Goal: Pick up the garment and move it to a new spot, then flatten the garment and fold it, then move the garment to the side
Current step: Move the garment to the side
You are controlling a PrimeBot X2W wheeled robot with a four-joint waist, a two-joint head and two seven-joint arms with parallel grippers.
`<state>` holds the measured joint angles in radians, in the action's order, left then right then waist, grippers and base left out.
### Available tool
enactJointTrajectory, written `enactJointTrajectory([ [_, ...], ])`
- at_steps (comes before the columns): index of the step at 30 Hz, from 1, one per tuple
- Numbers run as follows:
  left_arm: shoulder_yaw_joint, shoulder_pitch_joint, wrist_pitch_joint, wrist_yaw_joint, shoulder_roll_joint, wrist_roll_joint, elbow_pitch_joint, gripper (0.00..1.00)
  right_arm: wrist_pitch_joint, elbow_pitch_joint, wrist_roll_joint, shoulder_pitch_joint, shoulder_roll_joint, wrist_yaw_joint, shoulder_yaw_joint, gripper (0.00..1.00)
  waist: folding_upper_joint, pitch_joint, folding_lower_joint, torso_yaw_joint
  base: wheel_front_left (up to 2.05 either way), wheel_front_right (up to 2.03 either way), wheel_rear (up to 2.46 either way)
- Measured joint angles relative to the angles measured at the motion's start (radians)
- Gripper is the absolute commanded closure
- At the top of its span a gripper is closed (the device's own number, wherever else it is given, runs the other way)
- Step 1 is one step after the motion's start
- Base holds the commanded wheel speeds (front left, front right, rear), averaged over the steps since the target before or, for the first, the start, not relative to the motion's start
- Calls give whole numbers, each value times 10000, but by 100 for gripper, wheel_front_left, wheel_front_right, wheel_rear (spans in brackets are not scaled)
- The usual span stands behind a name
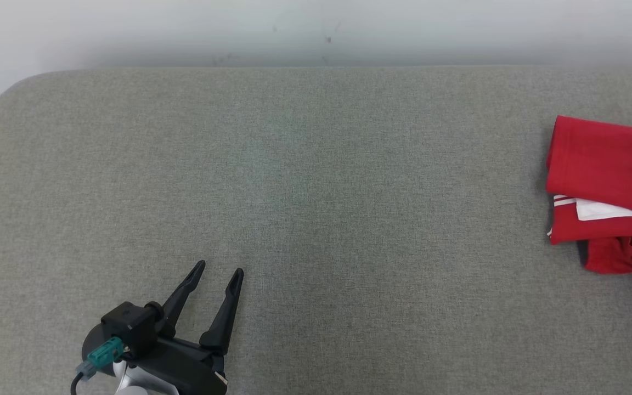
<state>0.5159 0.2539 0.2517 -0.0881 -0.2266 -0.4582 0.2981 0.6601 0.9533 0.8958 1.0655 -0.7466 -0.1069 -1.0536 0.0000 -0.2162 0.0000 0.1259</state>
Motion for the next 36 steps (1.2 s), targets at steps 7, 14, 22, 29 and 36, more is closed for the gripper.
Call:
enactJointTrajectory([
  [7, -69, -1, 0, 0, 21, -46, 140, 0, -2, 217, -165, 11, 163, -33, -94, 0, 0, 144, 0, 30, 0, 0, 0],
  [14, -192, -63, 0, 13, 31, -102, 351, 0, -197, 387, -249, 22, 265, 36, -150, 0, 0, 539, 0, -73, 0, 0, 0],
  [22, -199, -292, 0, 56, 105, -153, 462, 0, -2196, -334, 284, -218, 228, 905, 552, 0, 0, 1101, 0, -303, 0, 0, 0],
  [29, -587, -1119, -2, 278, -209, -184, 466, 0, -4161, -1511, 805, -1525, 441, 1158, 1020, 0, 0, 1582, -1, -496, 0, 0, 0],
  [36, -888, -1535, 0, 474, -410, -253, 395, 0, -6017, -2807, 1168, -2848, 617, 963, 1515, 0, 0, 2022, -1, -786, 0, 0, 0],
])
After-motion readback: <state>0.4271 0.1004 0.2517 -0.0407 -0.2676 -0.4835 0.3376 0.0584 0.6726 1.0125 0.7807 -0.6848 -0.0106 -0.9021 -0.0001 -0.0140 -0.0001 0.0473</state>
